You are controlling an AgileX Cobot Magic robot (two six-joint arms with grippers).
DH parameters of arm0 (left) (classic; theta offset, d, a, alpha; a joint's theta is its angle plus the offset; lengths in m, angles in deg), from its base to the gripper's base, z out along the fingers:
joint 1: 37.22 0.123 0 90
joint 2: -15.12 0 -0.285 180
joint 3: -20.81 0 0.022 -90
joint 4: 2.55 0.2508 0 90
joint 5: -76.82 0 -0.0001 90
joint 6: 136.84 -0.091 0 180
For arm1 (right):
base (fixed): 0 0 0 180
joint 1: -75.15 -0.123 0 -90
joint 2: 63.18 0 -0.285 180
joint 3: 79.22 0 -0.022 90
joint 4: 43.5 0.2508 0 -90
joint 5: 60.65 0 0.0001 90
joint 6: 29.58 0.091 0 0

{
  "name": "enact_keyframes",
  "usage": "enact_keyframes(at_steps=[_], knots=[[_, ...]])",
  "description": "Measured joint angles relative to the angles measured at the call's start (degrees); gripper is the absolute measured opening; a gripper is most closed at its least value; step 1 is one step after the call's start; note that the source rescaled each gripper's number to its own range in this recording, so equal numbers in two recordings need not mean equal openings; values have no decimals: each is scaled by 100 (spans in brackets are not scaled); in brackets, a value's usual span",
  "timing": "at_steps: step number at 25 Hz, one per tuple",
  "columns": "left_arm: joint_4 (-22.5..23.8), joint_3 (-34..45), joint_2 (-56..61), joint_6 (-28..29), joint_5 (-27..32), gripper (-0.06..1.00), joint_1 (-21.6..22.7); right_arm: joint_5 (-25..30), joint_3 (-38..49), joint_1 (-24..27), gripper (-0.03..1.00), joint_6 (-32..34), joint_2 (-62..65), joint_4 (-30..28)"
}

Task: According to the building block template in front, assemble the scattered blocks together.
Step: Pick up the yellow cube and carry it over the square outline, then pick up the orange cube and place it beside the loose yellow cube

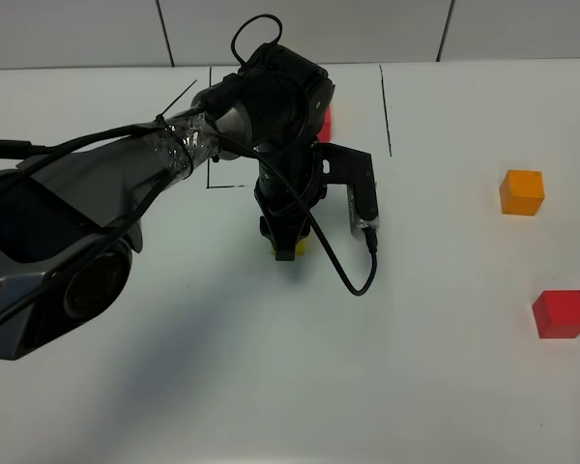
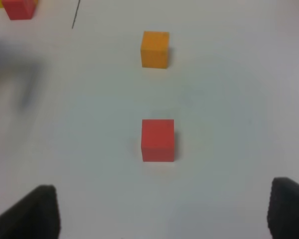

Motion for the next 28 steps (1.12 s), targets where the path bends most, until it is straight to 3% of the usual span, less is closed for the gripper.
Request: enact_keyframes(at_steps=[6,9,14,19,28], knots=[[5,0,31,-2,-209,69,0,0,0,0,74,0,0,0],[0,0,236,-2,-127,86,0,0,0,0,74,0,0,0],[-12,0,664,71,-14,89,0,0,0,0,74,0,0,0],[-12,0,1112,900,-211,89,152,0,0,0,74,0,0,0],[-18,0,1555,2758,143,87,1438,0,0,0,74,0,0,0]])
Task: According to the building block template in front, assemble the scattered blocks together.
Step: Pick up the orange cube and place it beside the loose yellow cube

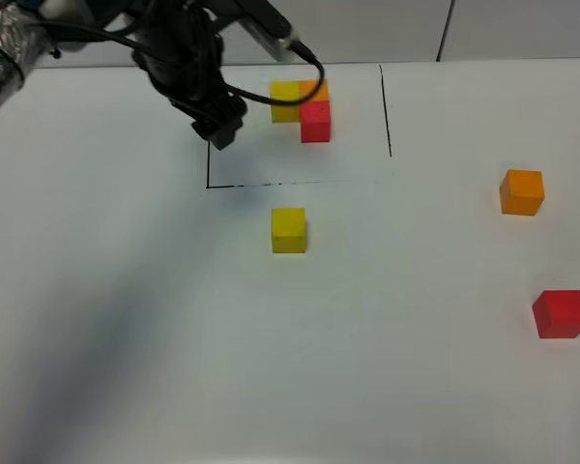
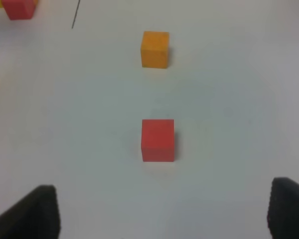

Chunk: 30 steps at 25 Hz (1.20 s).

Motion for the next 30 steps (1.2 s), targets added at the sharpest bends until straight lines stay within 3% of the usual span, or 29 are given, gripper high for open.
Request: enact_keyframes(at_steps=[6,14,20,30], knots=[[65,100,213,933,45,83,887,0,0,0,74,0,0,0],[15,1481,1308,1105,-175,81,1653,0,0,0,74,0,0,0],[23,2818,2472,1382,-772,81,1846,0,0,0,74,0,0,0],[300,4447,4949,2017,-1073,81,1852,0,0,0,74,0,0,0]])
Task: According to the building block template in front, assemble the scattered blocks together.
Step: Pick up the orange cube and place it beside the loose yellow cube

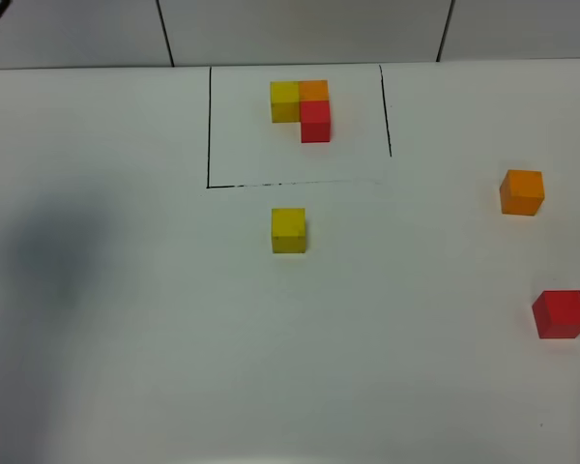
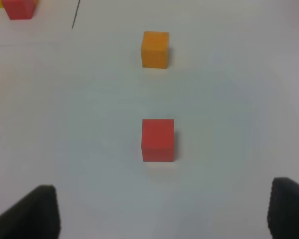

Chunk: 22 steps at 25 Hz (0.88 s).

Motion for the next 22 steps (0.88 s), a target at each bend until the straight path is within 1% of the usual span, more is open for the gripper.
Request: enact_keyframes(at_steps=[7,12,16,22], knots=[[-47,1197,1442,349,-172,81,0,0,0,0,74,0,0,0],[-439,1896,2495,349,-319,81,0,0,0,0,74,0,0,0],[-720,2374,3402,160,-429,81,0,0,0,0,74,0,0,0],[-893,3070,4753,101,-484,81,0,0,0,0,74,0,0,0]])
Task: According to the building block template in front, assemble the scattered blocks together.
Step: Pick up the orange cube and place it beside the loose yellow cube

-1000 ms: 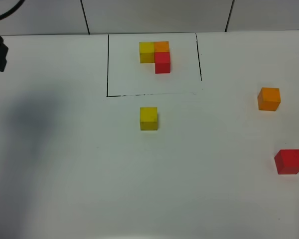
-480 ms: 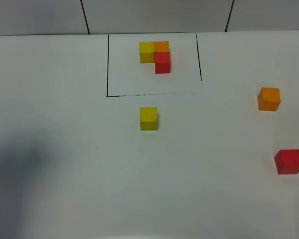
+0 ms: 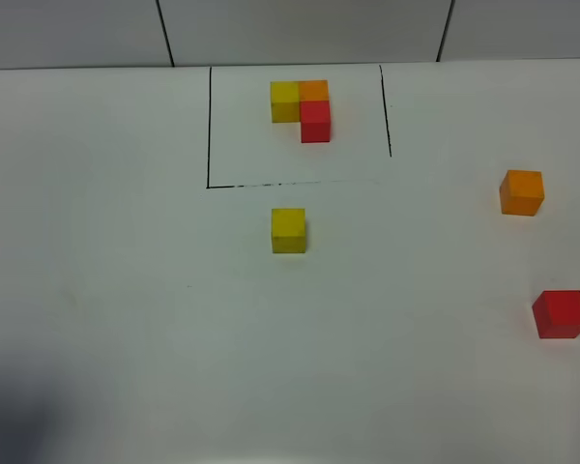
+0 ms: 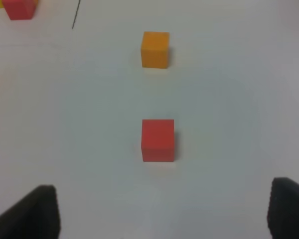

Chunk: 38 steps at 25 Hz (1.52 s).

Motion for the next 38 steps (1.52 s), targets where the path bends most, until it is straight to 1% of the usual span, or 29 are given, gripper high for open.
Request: enact_keyframes(at_steps=[6,11,15,20,24,30,38], knots=[[-71,602,1141,-16,10,81,0,0,0,0,74,0,0,0],[-269,933,1951,-101,194,81,0,0,0,0,74,0,0,0],[-340,1161,2415,-106,307,79,0,0,0,0,74,0,0,0],[-371,1189,2522,-106,363,77,0,0,0,0,74,0,0,0],[-463,1218,2522,-106,539,75,0,0,0,0,74,0,0,0],[-489,1285,2814,-106,660,74,0,0,0,0,74,0,0,0],[-483,1311,2826,-80,691,73,0,0,0,0,74,0,0,0]])
